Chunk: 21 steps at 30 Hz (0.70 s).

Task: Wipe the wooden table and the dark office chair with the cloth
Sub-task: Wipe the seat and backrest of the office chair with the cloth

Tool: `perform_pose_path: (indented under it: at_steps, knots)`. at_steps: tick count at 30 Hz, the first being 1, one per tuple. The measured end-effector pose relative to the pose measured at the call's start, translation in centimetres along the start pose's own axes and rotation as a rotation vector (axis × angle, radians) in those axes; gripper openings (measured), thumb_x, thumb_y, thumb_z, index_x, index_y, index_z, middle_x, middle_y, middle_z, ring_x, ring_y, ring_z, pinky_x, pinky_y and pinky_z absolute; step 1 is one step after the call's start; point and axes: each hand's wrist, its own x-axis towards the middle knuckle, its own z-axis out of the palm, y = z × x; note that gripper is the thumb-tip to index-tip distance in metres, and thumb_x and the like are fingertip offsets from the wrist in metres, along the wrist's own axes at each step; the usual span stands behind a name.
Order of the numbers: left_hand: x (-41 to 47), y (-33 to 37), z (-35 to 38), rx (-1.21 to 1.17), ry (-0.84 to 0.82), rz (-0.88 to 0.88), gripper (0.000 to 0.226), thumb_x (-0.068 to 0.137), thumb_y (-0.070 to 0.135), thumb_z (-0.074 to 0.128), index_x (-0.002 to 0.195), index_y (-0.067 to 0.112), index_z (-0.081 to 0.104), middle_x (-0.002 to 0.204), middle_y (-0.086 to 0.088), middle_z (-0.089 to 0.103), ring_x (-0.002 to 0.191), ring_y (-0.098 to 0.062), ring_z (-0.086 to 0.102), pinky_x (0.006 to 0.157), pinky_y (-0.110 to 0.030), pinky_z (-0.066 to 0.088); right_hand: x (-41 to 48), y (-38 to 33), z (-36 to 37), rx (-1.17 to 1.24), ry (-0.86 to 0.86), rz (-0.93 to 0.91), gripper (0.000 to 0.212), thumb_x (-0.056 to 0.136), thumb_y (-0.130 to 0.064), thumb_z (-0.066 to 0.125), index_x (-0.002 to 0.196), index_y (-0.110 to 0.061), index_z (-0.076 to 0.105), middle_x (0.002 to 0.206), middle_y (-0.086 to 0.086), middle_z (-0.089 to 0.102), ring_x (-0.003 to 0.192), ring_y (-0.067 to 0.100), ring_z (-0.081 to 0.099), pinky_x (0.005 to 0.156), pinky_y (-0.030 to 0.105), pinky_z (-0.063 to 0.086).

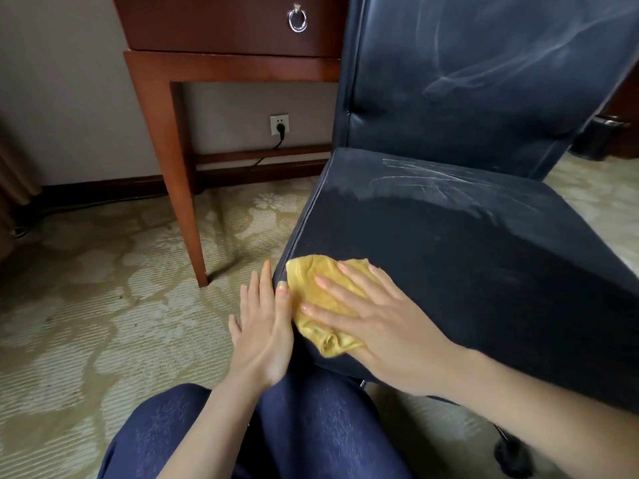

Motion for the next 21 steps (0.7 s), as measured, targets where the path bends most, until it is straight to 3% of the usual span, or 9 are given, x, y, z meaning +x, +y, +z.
perform_pose_path:
  at_steps: [4,8,10,11,13,14,17,21]
  knots:
    - [-0.2,0.1,-0.1,0.016,0.059,-0.020,0.081,0.072,0.077,-0.008,0.147,0.047,-0.004,0.157,0.018,-0.008,0.143,-0.001,-0.013,0.114,-0.044,-0.011,-6.1,0.8,0.8,-0.151,-0.041,-0.049,0.074,0.082,-0.041,0.058,0.147,-0.044,0.024,0.157,-0.004,0.018,0.144,0.031,0.017,0.114,0.050,0.016]
    - [-0.4,0.7,0.1,0.149,0.112,-0.034,0.082,0.071,0.072,-0.007,0.148,0.042,-0.007,0.158,0.011,-0.011,0.144,-0.009,-0.017,0.113,-0.050,-0.013,-12.0,3.7,-0.2,-0.114,-0.064,0.135,0.098,0.064,-0.026,0.082,0.146,-0.041,0.029,0.154,-0.003,0.026,0.142,0.031,0.021,0.110,0.047,0.021]
    - [-0.5,1.3,0.3,0.255,0.184,-0.002,0.081,0.079,0.075,-0.009,0.150,0.035,-0.006,0.159,0.006,-0.012,0.143,-0.012,-0.020,0.112,-0.052,-0.013,-14.0,5.4,-1.0,-0.029,-0.034,0.267,0.090,0.073,-0.018,0.074,0.146,-0.043,0.027,0.155,-0.006,0.027,0.142,0.028,0.022,0.112,0.041,0.018]
    - [-0.6,1.7,0.5,0.298,0.211,0.032,0.081,0.081,0.074,-0.007,0.150,0.032,-0.004,0.159,0.003,-0.012,0.143,-0.014,-0.020,0.111,-0.052,-0.014,-14.6,6.4,-1.4,0.021,-0.031,0.346,0.077,0.086,-0.020,0.061,0.147,-0.047,0.021,0.157,-0.010,0.022,0.145,0.024,0.017,0.115,0.037,0.015]
    - [-0.8,3.0,1.3,0.367,0.210,0.133,0.085,0.076,0.069,-0.005,0.151,0.029,-0.002,0.159,0.001,-0.013,0.143,-0.015,-0.021,0.111,-0.052,-0.013,-15.0,9.0,-2.1,0.128,-0.045,0.515,0.045,0.104,-0.040,0.020,0.146,-0.052,0.010,0.158,-0.021,0.007,0.148,0.012,0.001,0.119,0.032,0.008]
    - [-1.0,3.7,1.9,0.400,0.194,0.187,0.085,0.075,0.068,-0.006,0.151,0.029,-0.001,0.159,0.002,-0.013,0.143,-0.015,-0.022,0.112,-0.052,-0.012,-14.8,10.2,-2.3,0.203,-0.070,0.593,0.045,0.101,-0.051,0.008,0.146,-0.051,0.007,0.157,-0.024,0.002,0.147,0.007,-0.003,0.120,0.032,0.006]
    - [-1.3,5.3,3.5,0.511,0.174,0.288,0.083,0.078,0.063,-0.004,0.151,0.027,0.008,0.160,0.001,-0.006,0.145,-0.018,-0.017,0.111,-0.057,-0.007,-13.3,13.7,-1.9,0.303,-0.079,0.683,0.059,0.089,-0.060,0.008,0.147,-0.047,0.015,0.157,-0.022,0.003,0.146,0.004,0.000,0.120,0.035,0.006]
    - [-0.9,5.3,4.2,0.598,0.154,0.296,0.081,0.080,0.065,-0.001,0.150,0.029,0.017,0.160,0.000,0.003,0.146,-0.023,-0.009,0.110,-0.061,-0.002,-9.9,17.1,-0.6,0.248,-0.142,0.758,0.051,0.102,-0.047,0.019,0.151,-0.036,0.020,0.159,-0.017,0.002,0.147,0.011,0.000,0.119,0.037,0.003]
